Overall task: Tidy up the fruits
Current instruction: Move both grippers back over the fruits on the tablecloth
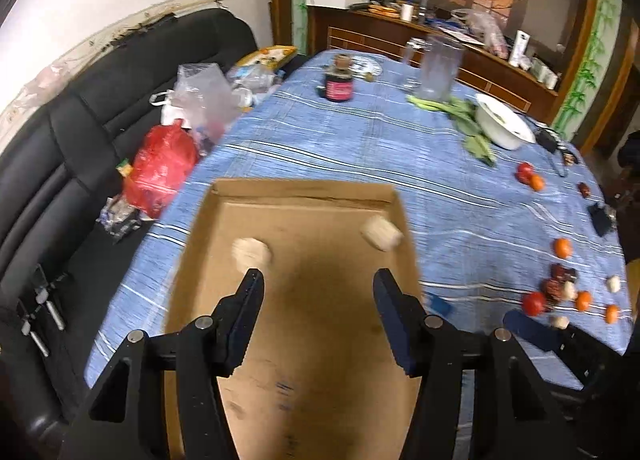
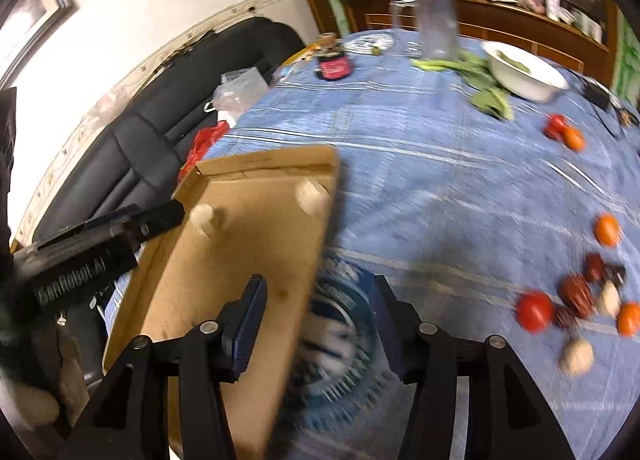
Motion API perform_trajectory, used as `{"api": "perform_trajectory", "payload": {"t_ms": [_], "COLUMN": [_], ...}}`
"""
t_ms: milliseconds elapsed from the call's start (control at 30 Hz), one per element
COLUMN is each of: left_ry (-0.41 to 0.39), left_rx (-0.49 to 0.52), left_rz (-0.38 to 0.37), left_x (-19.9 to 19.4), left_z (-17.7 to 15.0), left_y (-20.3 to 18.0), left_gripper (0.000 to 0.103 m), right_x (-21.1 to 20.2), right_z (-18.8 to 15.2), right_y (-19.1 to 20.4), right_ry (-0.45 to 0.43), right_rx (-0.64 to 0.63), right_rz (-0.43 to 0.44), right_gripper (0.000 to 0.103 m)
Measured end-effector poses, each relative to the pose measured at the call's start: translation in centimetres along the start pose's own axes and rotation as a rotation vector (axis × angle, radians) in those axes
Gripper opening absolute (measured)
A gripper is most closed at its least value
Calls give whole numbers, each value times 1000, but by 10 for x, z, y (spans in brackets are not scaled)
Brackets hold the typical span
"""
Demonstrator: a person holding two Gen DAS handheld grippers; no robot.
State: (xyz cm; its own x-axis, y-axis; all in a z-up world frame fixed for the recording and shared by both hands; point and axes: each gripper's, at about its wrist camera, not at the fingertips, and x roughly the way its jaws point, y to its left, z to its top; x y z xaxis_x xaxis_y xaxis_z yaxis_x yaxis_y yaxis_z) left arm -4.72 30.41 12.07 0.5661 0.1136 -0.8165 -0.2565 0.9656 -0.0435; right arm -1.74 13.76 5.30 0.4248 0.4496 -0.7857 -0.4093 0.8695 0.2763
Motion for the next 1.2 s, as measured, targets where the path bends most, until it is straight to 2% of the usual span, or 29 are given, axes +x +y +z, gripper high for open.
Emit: {"api": "perform_trajectory", "payload": {"t_ms": [267,600,700,933,1200], "left_ry": [61,155,171,172,203], "left_rx": [51,200,245,285,255], "left_rz": [-125,-303,-321,-336,-344], "left_x": [5,21,30,50,71], "left_z": [-20,-65,-78,-84,-87], "left_y": [-80,-203,-234,-268,-280], "left_gripper": [56,56,56,56,56], "right_x": [-51,-123,-136,-158,-145], "right_z": [-52,-103,-110,-104,-86], "right_y": [-95,-217,-244,-304,-336], "right_ry": [2,-48,-68,-110,-99], "right_rx": [163,362,393,420,384], "right_rz": [-97,-259,-307,-419,-445], "right_gripper": [58,57,57,57,57]}}
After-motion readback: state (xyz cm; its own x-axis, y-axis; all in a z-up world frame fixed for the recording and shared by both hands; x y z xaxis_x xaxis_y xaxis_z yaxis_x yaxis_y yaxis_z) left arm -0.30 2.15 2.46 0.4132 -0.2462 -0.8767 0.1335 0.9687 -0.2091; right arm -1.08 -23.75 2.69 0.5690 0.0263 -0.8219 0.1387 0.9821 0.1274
